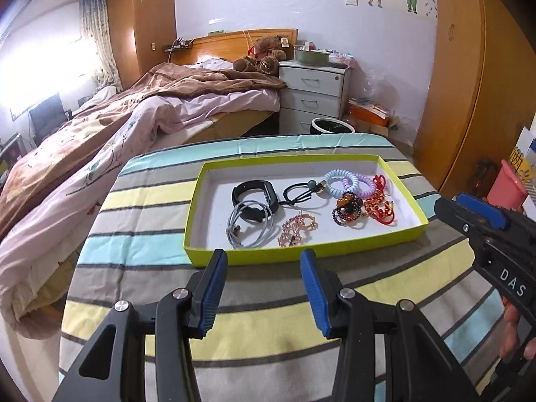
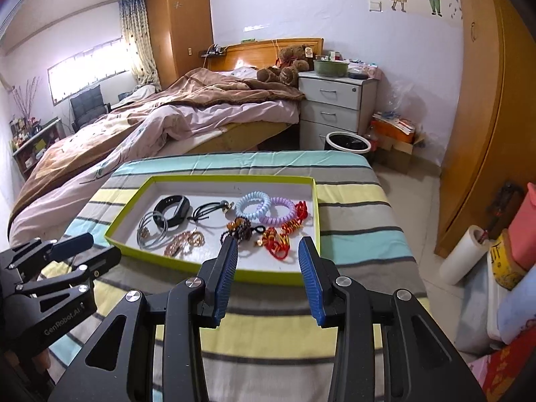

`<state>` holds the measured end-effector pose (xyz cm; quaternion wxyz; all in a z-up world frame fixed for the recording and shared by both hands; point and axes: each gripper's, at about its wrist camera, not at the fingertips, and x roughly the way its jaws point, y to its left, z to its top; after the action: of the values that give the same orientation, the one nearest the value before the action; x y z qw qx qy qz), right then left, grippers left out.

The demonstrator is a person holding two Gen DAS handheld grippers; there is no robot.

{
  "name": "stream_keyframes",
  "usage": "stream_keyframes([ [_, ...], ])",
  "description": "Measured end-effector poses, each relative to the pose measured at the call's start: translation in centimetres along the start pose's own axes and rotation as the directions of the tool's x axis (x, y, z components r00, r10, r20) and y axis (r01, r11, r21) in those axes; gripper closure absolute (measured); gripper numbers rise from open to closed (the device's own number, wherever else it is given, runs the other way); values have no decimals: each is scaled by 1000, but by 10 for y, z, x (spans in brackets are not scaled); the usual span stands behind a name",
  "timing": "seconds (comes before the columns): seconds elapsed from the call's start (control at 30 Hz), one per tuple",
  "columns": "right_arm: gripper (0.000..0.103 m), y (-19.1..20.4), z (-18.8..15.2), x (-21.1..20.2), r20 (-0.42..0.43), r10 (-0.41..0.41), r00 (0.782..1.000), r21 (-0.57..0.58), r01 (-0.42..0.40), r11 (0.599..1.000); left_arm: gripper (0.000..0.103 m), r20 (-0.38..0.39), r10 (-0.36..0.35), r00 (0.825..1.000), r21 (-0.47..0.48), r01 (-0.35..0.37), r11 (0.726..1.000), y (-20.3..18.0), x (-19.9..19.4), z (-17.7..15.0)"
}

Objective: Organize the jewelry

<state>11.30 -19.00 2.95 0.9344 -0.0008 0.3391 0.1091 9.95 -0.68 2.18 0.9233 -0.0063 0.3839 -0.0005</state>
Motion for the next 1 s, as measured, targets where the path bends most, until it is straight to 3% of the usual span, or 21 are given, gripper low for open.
stream_keyframes([
  [0.4,64,10,-20,-21,9,-5,1000,17,5,1000,58,49,33,998,-32,-32,999,5,-21,-13],
  [1.0,64,17,-29,-25,10,-7,1000,22,6,1000,58,46,32,998,-32,-31,999,7,-24,-18],
])
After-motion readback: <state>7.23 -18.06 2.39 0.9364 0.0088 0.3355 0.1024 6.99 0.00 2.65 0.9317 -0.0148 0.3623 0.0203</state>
